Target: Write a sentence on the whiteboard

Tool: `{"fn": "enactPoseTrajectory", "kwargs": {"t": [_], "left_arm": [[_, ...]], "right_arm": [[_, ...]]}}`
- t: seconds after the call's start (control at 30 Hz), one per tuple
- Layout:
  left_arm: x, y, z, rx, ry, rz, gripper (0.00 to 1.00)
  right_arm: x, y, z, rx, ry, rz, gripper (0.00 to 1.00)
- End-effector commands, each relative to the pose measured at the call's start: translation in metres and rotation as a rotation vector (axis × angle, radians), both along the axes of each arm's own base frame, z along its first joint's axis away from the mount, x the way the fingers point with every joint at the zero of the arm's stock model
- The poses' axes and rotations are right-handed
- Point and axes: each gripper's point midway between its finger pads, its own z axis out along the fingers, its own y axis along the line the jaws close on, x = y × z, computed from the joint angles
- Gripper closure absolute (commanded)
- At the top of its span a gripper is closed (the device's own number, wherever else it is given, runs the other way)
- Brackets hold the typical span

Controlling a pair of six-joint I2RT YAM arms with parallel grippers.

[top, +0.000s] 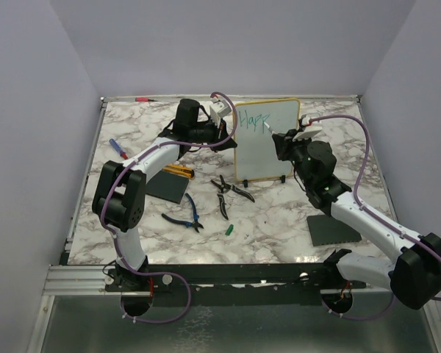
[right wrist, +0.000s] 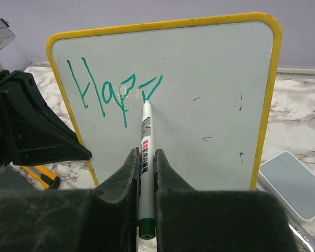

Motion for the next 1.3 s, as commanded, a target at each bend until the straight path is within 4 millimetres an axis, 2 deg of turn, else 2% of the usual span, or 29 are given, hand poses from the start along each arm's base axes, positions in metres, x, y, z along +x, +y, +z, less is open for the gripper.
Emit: {"fn": "enactPoseTrajectory", "kwargs": {"t": [0.0,0.33,0.7,1.0,1.27], "left_arm": [[-0.002,0.002,0.008,0.014,-0.054,-0.002,1.0],[-0.001,0.003,0.008,0.02,-0.057,0.011,1.0],[0.0,0.004,0.008,0.021,-0.056,0.011,1.0],[-0.001,0.003,0.008,0.02,-0.055,0.01,1.0],[-0.002,0.003,0.008,0.018,-0.056,0.001,1.0]], "right_arm": [[-0.007,-0.003,-0.005,-0.004,0.022,-0.001,1.0],[-0.015,-0.015,0.012,0.008,-0.001,-0.035,0.99],[-0.01,-0.028,0.03,-0.013,-0.049,-0.068,0.99],[-0.008,-0.024,0.02,-0.006,-0.032,-0.049,0.99],[-0.002,-0.019,0.019,-0.006,-0.038,-0.039,0.99]]}}
